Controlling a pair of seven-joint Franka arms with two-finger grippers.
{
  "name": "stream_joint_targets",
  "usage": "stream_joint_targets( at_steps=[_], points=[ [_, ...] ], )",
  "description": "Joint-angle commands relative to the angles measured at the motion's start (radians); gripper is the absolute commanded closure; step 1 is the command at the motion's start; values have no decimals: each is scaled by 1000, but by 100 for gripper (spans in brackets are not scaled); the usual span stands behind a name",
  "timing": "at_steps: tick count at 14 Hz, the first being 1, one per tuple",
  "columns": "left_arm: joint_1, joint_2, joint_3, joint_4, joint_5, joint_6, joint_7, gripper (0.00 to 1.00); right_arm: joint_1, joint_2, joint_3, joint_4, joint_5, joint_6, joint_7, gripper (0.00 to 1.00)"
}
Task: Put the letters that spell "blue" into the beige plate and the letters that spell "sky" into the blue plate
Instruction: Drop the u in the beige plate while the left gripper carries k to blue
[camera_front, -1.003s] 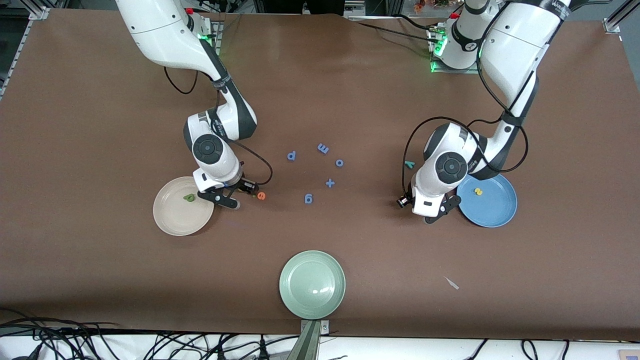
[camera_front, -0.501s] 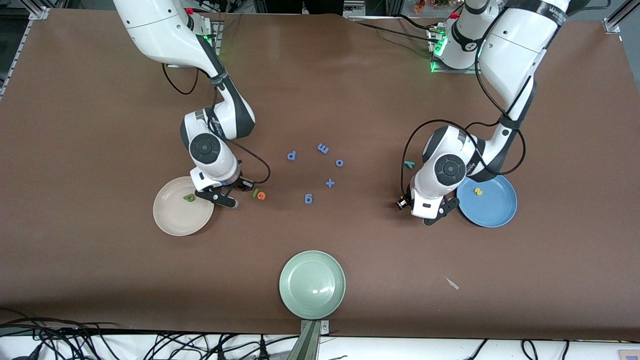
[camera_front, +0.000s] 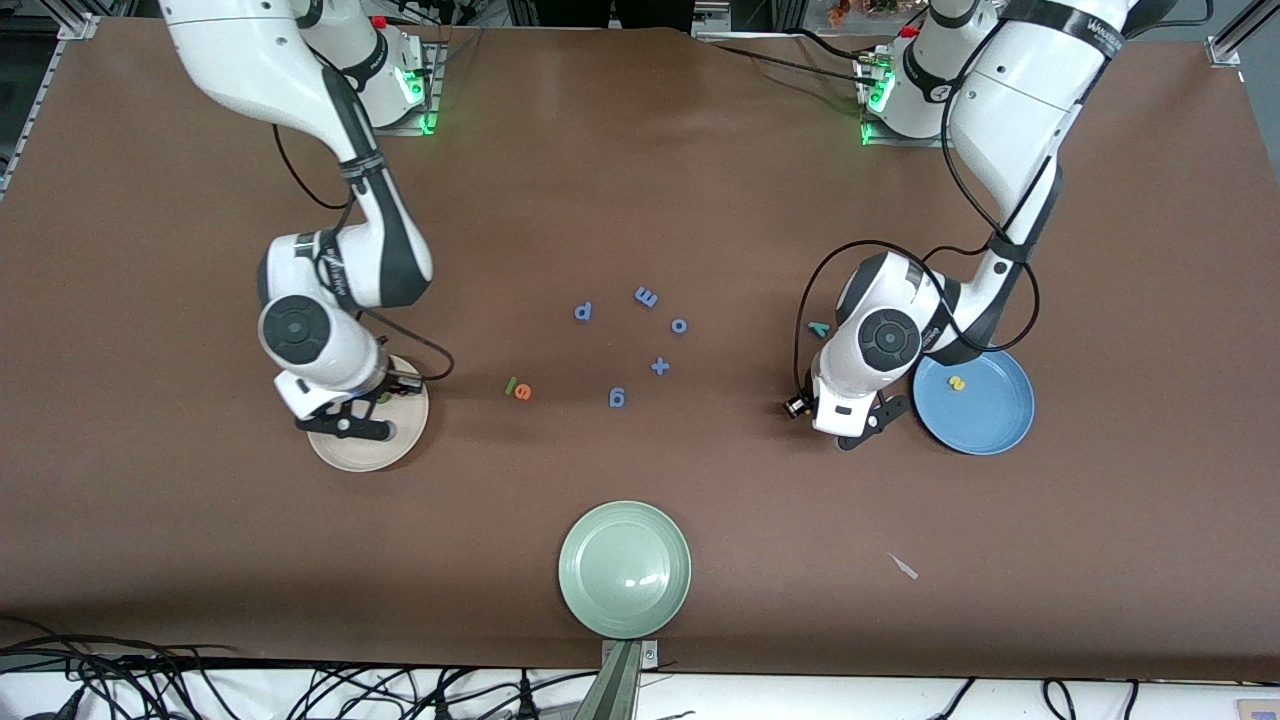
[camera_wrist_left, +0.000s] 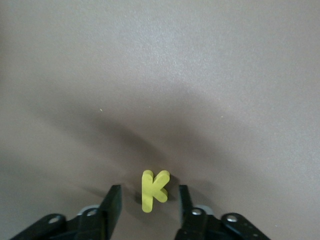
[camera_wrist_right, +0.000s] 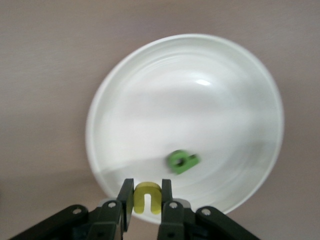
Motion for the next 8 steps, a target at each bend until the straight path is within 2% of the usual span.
stream_joint_targets(
  at_steps=[1, 3, 6, 8],
  points=[
    [-7, 17, 6, 25, 33, -2, -21, 65, -14, 2, 12, 5, 62, -16, -32, 64],
    [-5, 17, 7, 25, 34, -4, -27, 68, -11, 0, 12, 6, 108, -19, -24, 50],
    [-2, 16, 9, 25, 34, -4, -55, 87, -1, -3, 31, 14, 111, -22, 28, 45],
    [10, 8, 7, 35, 34, -7, -49, 93, 0, -3, 77, 31, 111, -31, 123, 41]
  ],
)
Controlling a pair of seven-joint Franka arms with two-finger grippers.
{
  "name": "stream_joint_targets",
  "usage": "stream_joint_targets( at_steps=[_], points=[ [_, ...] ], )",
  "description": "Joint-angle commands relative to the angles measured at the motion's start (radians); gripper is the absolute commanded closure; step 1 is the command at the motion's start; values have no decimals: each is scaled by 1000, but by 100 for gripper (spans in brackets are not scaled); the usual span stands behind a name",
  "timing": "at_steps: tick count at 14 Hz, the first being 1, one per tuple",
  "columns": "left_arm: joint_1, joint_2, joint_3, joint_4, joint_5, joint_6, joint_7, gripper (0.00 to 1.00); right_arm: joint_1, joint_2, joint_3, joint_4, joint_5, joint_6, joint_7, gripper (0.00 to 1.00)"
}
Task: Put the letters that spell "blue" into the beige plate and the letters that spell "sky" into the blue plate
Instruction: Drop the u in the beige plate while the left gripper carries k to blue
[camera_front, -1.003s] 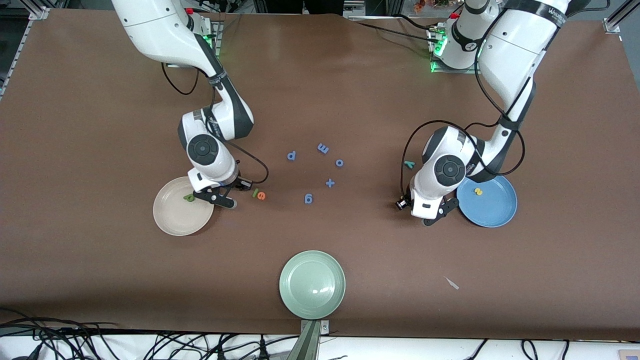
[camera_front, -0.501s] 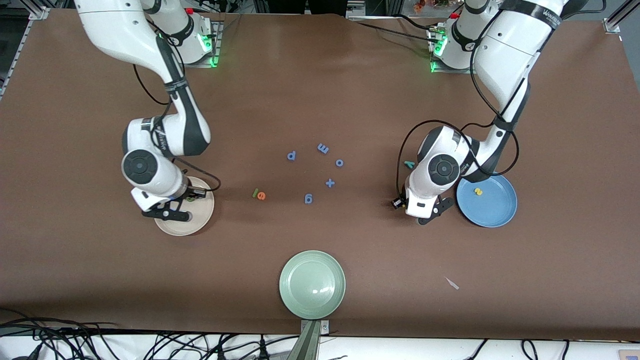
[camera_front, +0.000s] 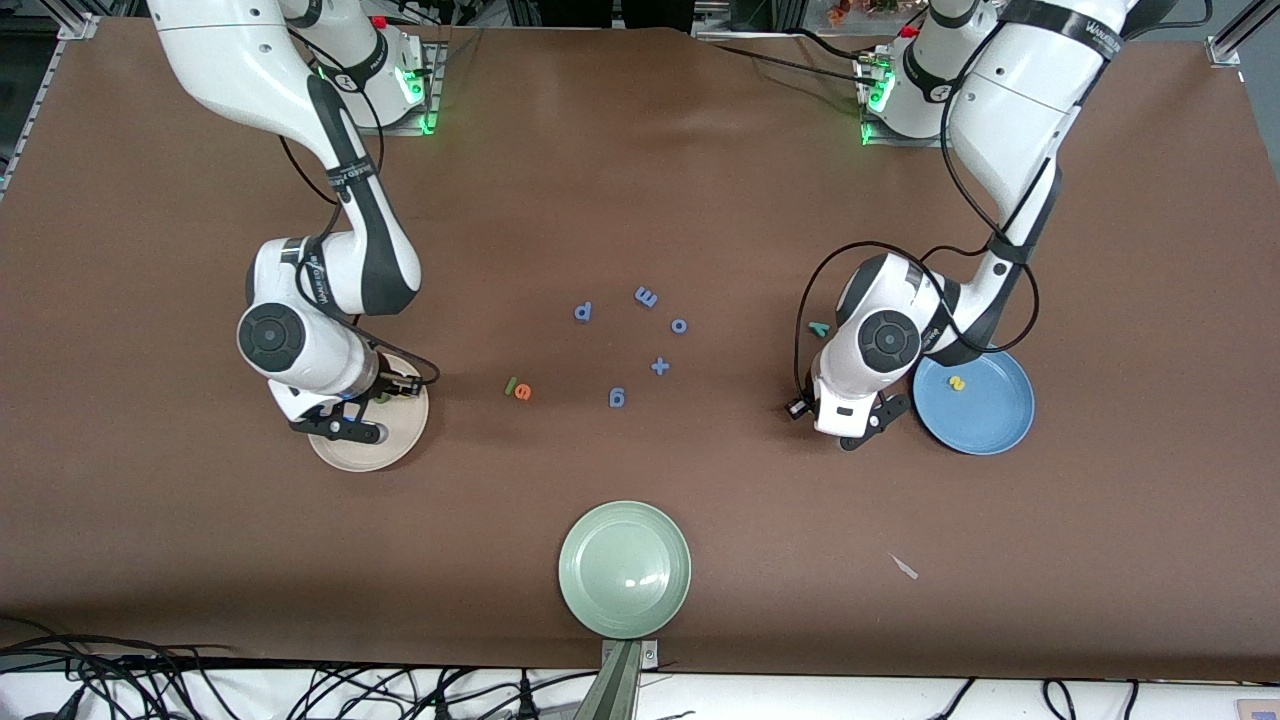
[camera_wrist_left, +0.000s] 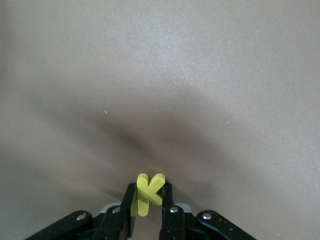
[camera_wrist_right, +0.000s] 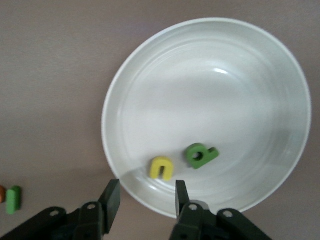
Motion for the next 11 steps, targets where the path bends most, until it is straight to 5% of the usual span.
stream_joint_targets(
  at_steps=[1, 5, 11],
  points=[
    [23, -3, 1, 55, 33, -27, -16, 94, 4, -4, 62, 31, 17, -30, 148, 39],
    [75, -37, -2, 89, 31, -98, 6, 94, 16, 23, 148, 38, 17, 27, 342, 37],
    [213, -117, -2, 37, 36, -251, 232, 93, 29, 77, 154, 38, 12, 134, 367, 37]
  ],
)
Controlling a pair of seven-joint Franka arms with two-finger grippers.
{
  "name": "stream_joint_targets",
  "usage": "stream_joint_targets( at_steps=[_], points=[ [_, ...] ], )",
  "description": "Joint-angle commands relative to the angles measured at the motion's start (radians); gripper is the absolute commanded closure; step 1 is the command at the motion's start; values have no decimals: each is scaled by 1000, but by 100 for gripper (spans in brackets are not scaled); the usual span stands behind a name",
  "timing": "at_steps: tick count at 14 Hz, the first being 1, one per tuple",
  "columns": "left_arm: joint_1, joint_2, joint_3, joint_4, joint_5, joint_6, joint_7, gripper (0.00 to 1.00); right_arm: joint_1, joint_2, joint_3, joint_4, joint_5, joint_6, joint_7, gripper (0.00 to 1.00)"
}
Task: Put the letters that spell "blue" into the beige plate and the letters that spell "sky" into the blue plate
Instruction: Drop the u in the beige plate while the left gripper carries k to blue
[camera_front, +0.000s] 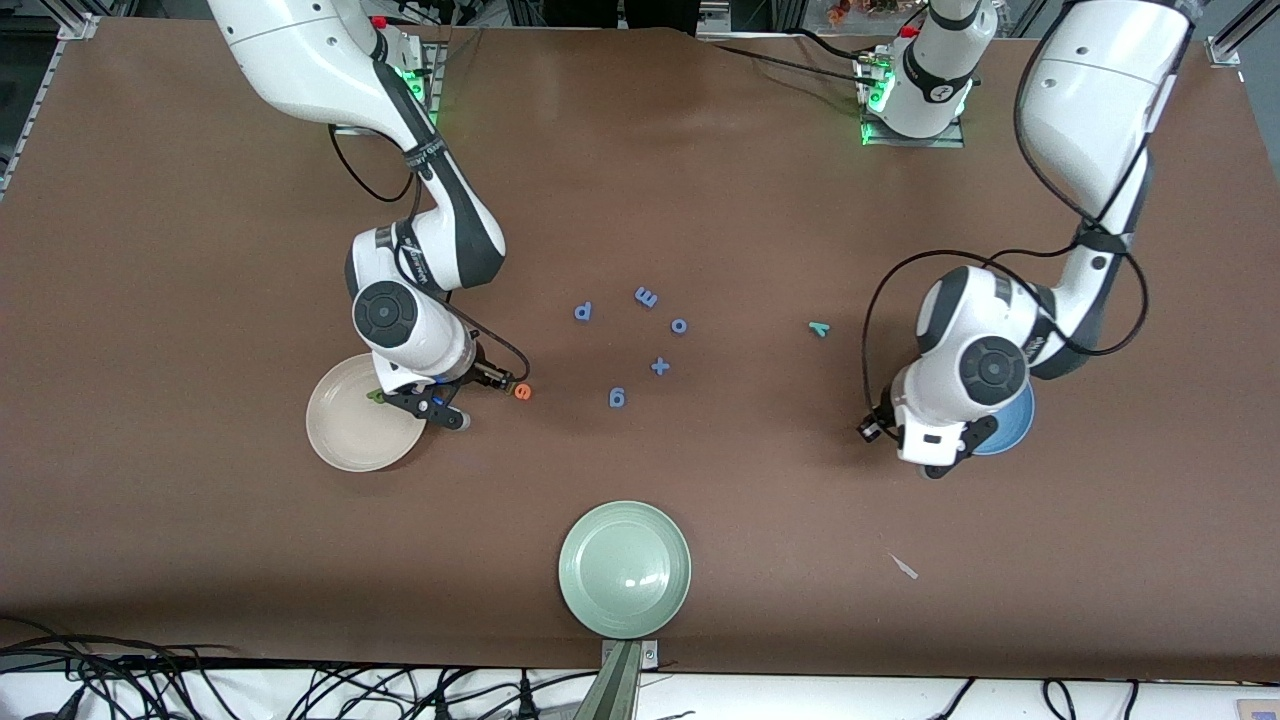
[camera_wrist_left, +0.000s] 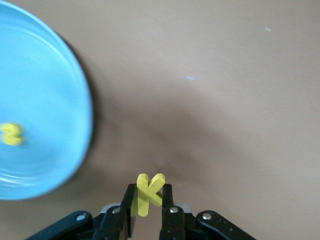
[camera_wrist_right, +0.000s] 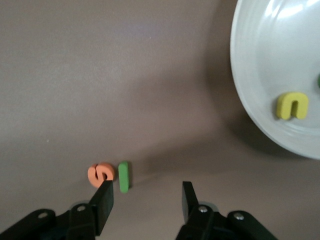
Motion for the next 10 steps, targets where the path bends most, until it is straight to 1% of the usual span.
stream_joint_targets(
  at_steps=[1, 3, 4, 6, 7, 8, 10],
  points=[
    [103, -58, -11, -59, 34, -27, 158, 92, -3, 31, 3, 15, 13, 37, 9, 37],
    [165, -66, -16, -65, 31, -27, 255, 92, 12, 37, 3, 6, 16, 37, 10, 37],
    [179, -61, -14, -77, 32, -25, 293, 90, 14, 38, 3, 3, 16, 37, 25, 37],
    [226, -60, -14, -118, 34, 2, 364, 89, 33, 52, 3, 5, 14, 53, 38, 37],
    [231, -58, -14, -138, 34, 24, 375, 88, 34, 58, 3, 5, 14, 67, 36, 37],
    [231, -55, -14, -151, 34, 44, 376, 83, 34, 63, 3, 5, 14, 69, 36, 37],
    [226, -50, -16, -154, 32, 45, 378, 54, 34, 66, 3, 5, 14, 70, 38, 37]
  ],
)
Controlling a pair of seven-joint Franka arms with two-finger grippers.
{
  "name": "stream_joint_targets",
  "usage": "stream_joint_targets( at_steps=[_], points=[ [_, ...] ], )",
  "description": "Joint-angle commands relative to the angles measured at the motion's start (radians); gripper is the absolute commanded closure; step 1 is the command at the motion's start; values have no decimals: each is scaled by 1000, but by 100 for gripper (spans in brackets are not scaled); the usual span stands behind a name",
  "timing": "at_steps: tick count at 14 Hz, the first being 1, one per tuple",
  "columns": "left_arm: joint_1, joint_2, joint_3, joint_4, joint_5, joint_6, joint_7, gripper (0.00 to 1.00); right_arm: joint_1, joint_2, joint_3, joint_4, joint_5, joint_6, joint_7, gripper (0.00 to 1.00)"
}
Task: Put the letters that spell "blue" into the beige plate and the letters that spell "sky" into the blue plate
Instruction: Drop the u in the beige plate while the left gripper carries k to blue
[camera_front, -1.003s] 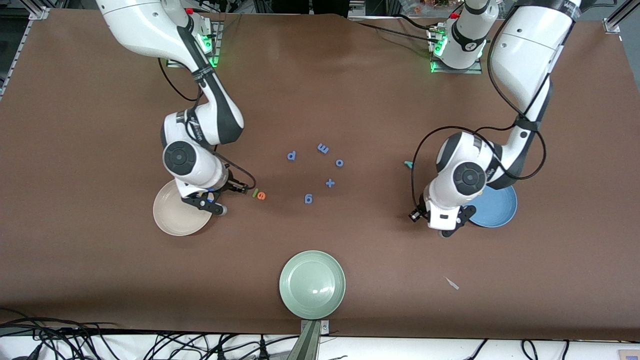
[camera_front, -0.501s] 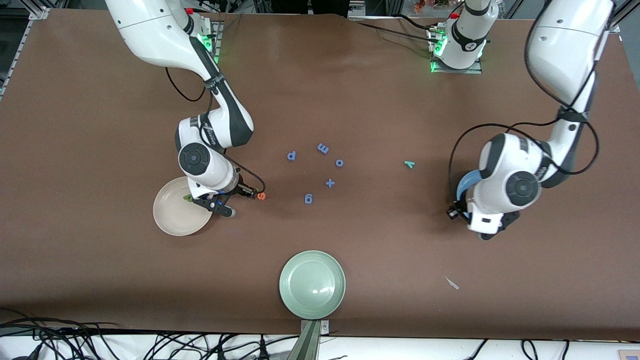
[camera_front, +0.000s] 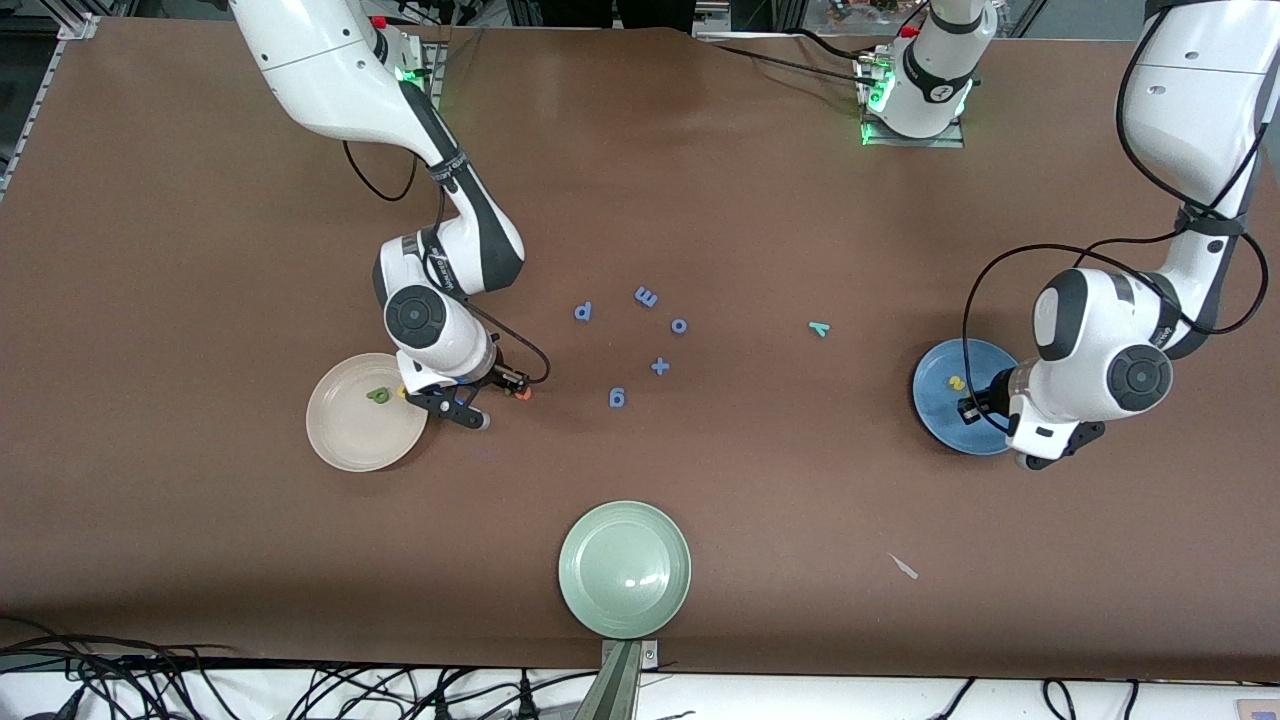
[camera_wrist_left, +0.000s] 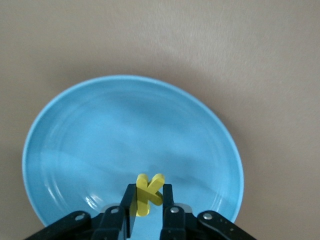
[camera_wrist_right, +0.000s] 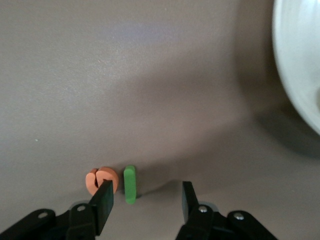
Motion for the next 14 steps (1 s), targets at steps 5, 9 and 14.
stream_joint_targets(
  at_steps=[5, 9, 14],
  points=[
    [-8, -28, -68, -18, 20, 8, -100, 46, 14, 24, -1, -5, 14, 32, 14, 37],
    [-3, -32, -167, -57, 21, 35, -276, 46, 14, 5, -4, 0, 11, 16, 5, 38],
    [-3, -144, -247, -263, 23, 139, -485, 47, 5, 2, -13, 18, -6, 9, -8, 38]
  ],
)
